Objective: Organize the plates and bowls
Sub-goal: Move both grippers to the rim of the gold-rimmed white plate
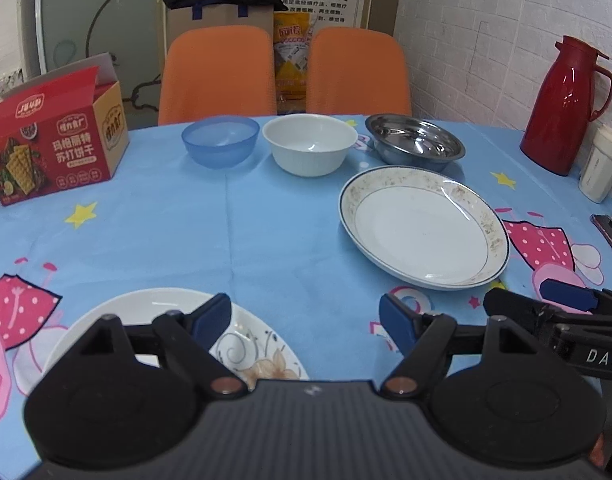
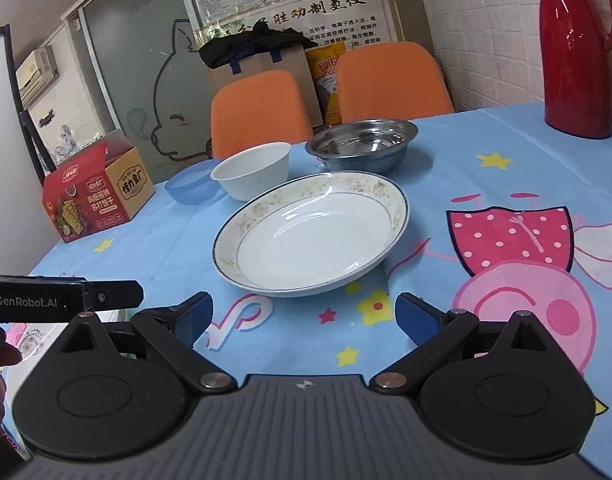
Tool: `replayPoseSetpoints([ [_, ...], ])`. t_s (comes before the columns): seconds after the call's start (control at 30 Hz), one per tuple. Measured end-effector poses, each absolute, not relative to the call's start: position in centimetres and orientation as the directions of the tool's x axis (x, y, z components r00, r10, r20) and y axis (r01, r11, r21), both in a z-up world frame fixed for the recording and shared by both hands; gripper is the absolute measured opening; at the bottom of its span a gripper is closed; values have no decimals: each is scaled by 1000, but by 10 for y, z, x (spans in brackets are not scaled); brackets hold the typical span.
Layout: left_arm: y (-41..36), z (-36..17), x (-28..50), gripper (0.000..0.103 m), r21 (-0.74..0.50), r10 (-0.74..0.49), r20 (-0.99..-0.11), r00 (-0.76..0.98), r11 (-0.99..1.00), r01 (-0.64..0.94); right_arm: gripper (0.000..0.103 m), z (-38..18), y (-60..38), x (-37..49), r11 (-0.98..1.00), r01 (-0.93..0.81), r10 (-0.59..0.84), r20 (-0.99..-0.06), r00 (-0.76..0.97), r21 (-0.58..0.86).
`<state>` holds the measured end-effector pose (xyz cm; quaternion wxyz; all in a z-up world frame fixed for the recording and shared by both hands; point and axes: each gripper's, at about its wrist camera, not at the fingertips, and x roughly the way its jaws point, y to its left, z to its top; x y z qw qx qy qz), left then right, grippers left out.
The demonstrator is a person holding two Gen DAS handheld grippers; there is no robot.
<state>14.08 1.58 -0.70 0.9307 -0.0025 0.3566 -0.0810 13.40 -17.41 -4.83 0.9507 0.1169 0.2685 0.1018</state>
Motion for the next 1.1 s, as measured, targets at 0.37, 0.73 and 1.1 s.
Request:
replayPoseSetpoints([
  [0.37, 5, -3, 204, 76, -213, -282, -712, 643, 959, 184, 103, -41, -201, 182, 962, -65, 186, -464, 866, 263],
  [0.73, -27, -26, 278, 76, -207, -248, -780, 574, 969, 137, 103, -53, -190, 231, 977, -86, 182, -556, 811, 194],
  [1.1, -44, -43, 287, 76, -108, -181, -786, 592, 982, 157, 103, -65, -178, 240, 978, -143, 208, -589, 781, 155],
])
